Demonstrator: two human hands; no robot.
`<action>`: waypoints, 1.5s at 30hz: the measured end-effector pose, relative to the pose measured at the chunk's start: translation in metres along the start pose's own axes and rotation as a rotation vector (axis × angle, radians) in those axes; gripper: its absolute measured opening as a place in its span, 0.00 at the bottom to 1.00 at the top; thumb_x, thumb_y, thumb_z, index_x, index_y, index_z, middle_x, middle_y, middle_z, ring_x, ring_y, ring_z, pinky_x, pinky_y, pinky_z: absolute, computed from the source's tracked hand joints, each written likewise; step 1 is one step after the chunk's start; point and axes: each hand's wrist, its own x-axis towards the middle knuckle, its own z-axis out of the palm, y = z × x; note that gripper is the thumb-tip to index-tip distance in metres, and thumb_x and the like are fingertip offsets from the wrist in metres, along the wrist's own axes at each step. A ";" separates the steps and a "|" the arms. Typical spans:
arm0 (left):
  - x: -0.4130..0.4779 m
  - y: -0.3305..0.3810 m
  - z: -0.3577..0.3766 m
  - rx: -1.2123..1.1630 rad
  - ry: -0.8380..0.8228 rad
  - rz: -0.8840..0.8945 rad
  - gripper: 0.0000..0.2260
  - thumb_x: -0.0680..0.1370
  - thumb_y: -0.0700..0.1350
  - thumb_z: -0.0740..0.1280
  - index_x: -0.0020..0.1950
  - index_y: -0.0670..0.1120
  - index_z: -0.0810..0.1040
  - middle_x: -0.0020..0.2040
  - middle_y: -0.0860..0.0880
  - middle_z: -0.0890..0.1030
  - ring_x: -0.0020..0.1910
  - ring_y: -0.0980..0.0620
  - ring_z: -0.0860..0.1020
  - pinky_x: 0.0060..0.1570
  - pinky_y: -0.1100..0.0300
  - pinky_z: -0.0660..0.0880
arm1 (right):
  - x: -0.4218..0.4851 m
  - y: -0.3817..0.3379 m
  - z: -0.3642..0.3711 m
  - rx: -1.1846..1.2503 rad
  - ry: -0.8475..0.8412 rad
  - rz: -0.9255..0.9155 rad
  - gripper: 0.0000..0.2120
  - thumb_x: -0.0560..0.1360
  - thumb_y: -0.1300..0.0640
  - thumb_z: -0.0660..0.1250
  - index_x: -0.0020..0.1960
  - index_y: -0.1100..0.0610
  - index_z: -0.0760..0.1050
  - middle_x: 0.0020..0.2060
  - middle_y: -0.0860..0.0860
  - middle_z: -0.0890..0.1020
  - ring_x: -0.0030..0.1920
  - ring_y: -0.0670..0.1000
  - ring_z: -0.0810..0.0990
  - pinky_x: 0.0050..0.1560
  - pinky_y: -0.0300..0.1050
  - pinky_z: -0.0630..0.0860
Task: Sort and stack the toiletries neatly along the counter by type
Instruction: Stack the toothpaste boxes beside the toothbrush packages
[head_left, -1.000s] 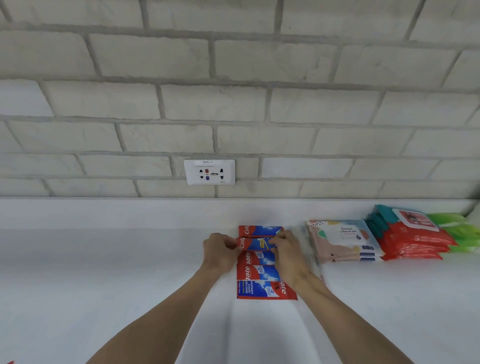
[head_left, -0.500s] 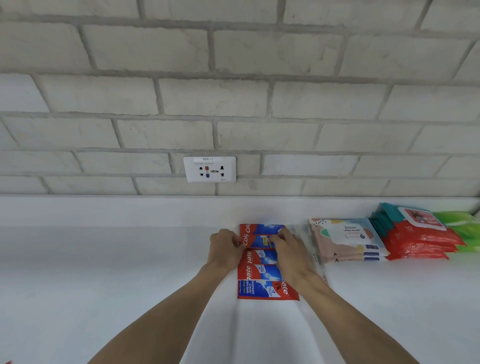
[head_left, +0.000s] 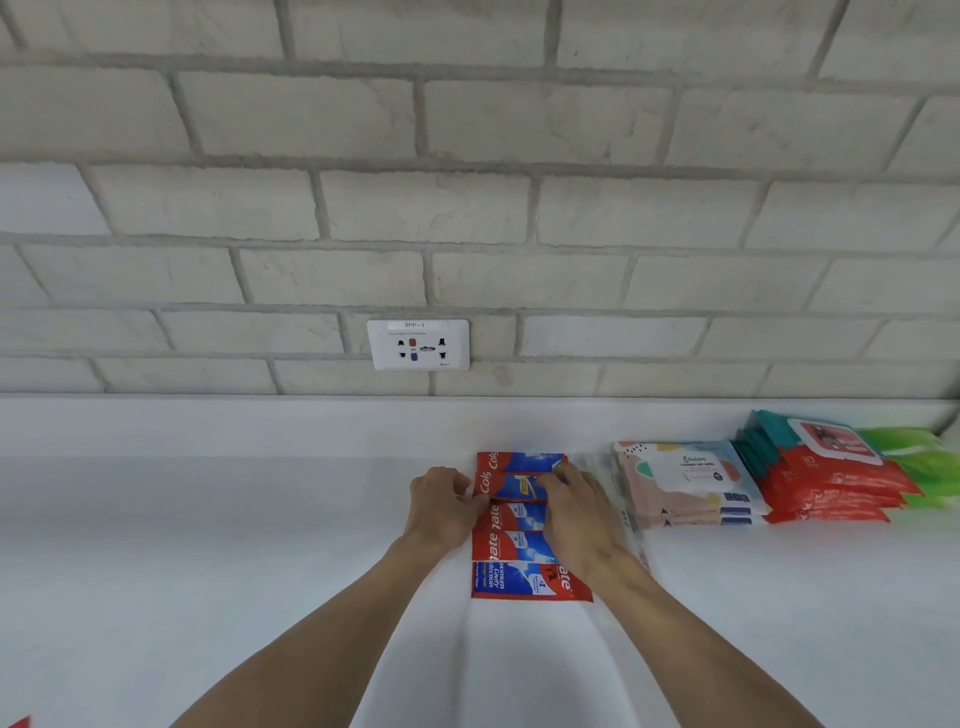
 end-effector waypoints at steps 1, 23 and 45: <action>-0.001 -0.001 -0.001 0.003 0.004 -0.006 0.18 0.75 0.53 0.71 0.59 0.43 0.77 0.57 0.47 0.79 0.51 0.53 0.77 0.50 0.63 0.73 | -0.001 0.000 -0.001 0.004 0.001 0.001 0.23 0.76 0.49 0.67 0.68 0.51 0.68 0.68 0.49 0.70 0.66 0.51 0.70 0.66 0.45 0.71; -0.131 -0.073 -0.117 0.032 0.236 0.246 0.13 0.75 0.44 0.70 0.59 0.48 0.79 0.55 0.52 0.79 0.46 0.57 0.75 0.41 0.78 0.65 | -0.102 -0.150 -0.029 0.535 0.069 -0.242 0.11 0.79 0.59 0.62 0.58 0.52 0.79 0.56 0.48 0.78 0.57 0.47 0.76 0.58 0.35 0.71; -0.219 -0.225 -0.262 0.391 -0.452 0.166 0.13 0.71 0.53 0.73 0.56 0.57 0.80 0.55 0.61 0.77 0.54 0.59 0.77 0.52 0.65 0.78 | -0.234 -0.314 0.024 0.316 -0.546 -0.352 0.35 0.67 0.40 0.74 0.69 0.49 0.67 0.60 0.49 0.73 0.60 0.50 0.73 0.60 0.46 0.73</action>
